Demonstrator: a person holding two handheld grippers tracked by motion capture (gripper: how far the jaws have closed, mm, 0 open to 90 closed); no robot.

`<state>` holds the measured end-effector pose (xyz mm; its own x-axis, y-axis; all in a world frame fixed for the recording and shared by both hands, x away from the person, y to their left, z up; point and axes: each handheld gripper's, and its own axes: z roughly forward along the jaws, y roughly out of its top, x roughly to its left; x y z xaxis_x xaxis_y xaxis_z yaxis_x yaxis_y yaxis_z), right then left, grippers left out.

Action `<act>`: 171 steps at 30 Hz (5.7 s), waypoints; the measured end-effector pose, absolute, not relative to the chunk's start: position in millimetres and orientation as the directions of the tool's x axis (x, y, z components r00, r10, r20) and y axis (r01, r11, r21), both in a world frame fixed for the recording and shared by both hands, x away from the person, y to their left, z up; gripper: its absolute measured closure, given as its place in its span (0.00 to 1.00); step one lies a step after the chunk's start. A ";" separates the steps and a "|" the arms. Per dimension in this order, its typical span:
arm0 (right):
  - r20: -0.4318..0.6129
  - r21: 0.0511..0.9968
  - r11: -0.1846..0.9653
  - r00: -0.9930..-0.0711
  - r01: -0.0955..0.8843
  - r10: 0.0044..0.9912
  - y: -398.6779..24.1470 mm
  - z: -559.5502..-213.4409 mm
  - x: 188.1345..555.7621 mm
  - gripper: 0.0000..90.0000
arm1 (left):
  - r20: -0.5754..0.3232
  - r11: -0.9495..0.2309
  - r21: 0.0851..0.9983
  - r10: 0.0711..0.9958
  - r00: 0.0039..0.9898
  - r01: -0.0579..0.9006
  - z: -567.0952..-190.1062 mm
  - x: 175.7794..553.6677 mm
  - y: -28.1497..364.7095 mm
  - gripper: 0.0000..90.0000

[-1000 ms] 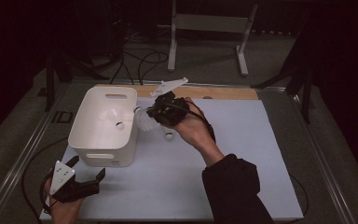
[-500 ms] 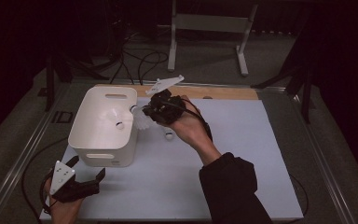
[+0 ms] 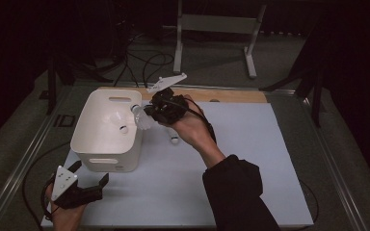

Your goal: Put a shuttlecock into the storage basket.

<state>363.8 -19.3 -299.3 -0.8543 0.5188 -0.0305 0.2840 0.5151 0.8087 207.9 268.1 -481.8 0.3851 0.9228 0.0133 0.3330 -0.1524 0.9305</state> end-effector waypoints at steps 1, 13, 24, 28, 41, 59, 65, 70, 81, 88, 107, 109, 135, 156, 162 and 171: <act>-0.027 0.809 0.512 -0.853 0.288 0.521 -18.8 -299.0 364.4 0.99 | 0.013 -0.152 0.931 0.923 0.385 0.332 -481.8 207.9 268.0 0.00; -0.026 0.813 0.507 -0.851 0.288 0.525 -9.7 -292.5 367.7 0.99 | 0.012 -0.150 0.931 0.923 0.384 0.332 -481.7 207.7 268.1 0.00; -0.019 0.812 0.502 -0.846 0.298 0.532 -0.1 -293.7 372.8 0.99 | 0.009 -0.147 0.932 0.923 0.384 0.332 -481.6 207.6 268.4 0.00; -0.019 0.812 0.503 -0.847 0.297 0.531 3.8 -292.5 374.5 0.99 | 0.008 -0.146 0.932 0.923 0.384 0.331 -481.6 207.6 268.5 0.00; -0.009 0.814 0.500 -0.853 0.297 0.521 25.8 -295.7 376.1 0.98 | 0.009 -0.147 0.932 0.922 0.387 0.330 -481.5 207.4 268.2 0.00; -0.032 0.826 0.502 -0.866 0.258 0.499 33.9 -295.5 373.9 0.26 | 0.010 -0.148 0.933 0.922 0.387 0.328 -481.7 207.1 268.0 0.00; -0.051 0.823 0.513 -0.867 0.245 0.496 27.4 -295.3 374.1 0.25 | 0.022 -0.161 0.931 0.921 0.389 0.328 -482.1 207.2 266.3 0.00; -0.064 0.823 0.513 -0.858 0.243 0.509 24.0 -297.2 376.2 0.16 | 0.026 -0.165 0.931 0.920 0.391 0.327 -482.7 207.4 266.8 0.00; -0.083 0.829 0.510 -0.853 0.227 0.515 18.3 -296.9 378.6 0.11 | 0.023 -0.159 0.932 0.922 0.386 0.326 -482.1 206.8 267.3 0.00; -0.120 0.825 0.525 -0.843 0.208 0.524 9.5 -301.4 380.7 0.11 | 0.027 -0.163 0.932 0.922 0.386 0.324 -481.9 207.0 266.4 0.00; -0.163 0.813 0.530 -0.781 0.240 0.603 -16.2 -319.5 396.0 0.10 | 0.025 -0.158 0.934 0.924 0.383 0.320 -481.7 207.0 266.0 0.00; -0.165 0.812 0.531 -0.777 0.242 0.607 -18.1 -320.6 397.3 0.10 | 0.027 -0.160 0.934 0.924 0.382 0.320 -481.7 206.8 265.7 0.00; -0.196 0.788 0.547 -0.728 0.281 0.657 -41.3 -345.9 414.0 0.10 | 0.028 -0.158 0.935 0.926 0.378 0.318 -481.6 205.5 267.2 0.00; -0.179 0.770 0.552 -0.721 0.322 0.670 -54.8 -365.8 423.3 0.10 | 0.027 -0.156 0.936 0.926 0.377 0.317 -481.3 205.3 267.3 0.00; -0.173 0.767 0.551 -0.721 0.329 0.671 -54.8 -371.1 425.4 0.10 | 0.026 -0.155 0.936 0.926 0.376 0.317 -481.3 205.2 267.5 0.00; -0.163 0.762 0.552 -0.725 0.339 0.669 -55.0 -378.0 429.0 0.10 | 0.025 -0.154 0.936 0.927 0.375 0.316 -481.3 205.2 267.4 0.00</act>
